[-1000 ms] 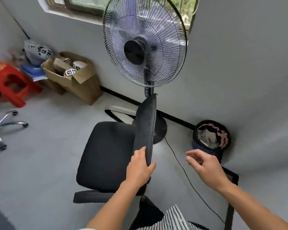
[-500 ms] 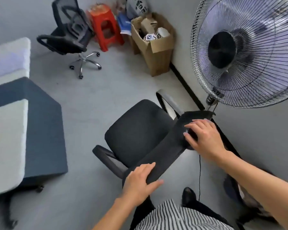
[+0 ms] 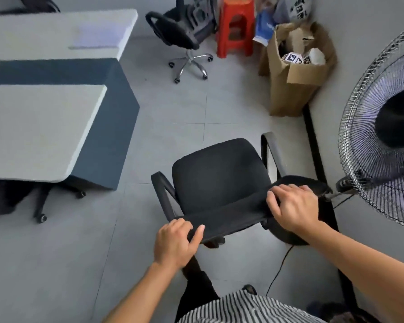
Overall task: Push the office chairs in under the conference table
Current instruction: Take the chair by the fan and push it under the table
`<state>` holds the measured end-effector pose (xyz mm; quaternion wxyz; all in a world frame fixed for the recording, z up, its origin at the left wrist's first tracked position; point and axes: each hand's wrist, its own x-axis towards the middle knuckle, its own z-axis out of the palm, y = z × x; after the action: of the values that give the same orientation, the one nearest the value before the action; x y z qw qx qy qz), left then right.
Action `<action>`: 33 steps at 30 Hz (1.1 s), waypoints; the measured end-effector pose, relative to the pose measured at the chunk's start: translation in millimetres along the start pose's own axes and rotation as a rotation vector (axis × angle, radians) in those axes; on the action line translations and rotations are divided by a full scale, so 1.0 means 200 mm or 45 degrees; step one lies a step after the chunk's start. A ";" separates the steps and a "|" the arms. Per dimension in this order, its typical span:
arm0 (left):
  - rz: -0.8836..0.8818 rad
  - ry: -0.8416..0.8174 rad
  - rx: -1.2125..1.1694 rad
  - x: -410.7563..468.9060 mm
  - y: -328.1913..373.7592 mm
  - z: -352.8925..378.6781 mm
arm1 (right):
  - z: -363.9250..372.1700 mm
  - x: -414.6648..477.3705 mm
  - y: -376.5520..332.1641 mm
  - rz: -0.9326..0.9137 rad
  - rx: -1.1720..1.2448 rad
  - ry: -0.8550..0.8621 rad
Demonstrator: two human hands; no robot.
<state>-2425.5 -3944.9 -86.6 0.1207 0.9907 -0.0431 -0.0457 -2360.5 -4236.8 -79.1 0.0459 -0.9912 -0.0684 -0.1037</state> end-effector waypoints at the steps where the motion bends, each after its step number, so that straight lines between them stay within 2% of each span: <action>1: -0.005 0.008 0.002 0.04 -0.01 0.00 | 0.01 0.04 0.00 -0.008 -0.004 0.002; 8: -0.034 0.084 0.026 0.35 -0.29 -0.07 | 0.16 0.35 -0.19 0.041 -0.020 0.001; 11: -0.120 0.108 0.010 0.52 -0.43 -0.12 | 0.23 0.55 -0.31 0.040 -0.031 -0.048; 15: -0.259 0.109 -0.008 0.75 -0.57 -0.20 | 0.28 0.88 -0.47 0.058 -0.008 -0.085; 22: -0.288 0.018 0.100 1.15 -0.88 -0.28 | 0.36 1.30 -0.68 0.017 -0.008 -0.218; 33: -0.434 0.064 0.081 1.66 -1.14 -0.39 | 0.55 2.00 -0.83 -0.160 0.048 -0.124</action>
<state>-2070.7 -3738.8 -93.9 0.0809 0.9878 0.1272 -0.0392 -1974.6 -4011.4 -88.6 0.0547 -0.9878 -0.1347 -0.0565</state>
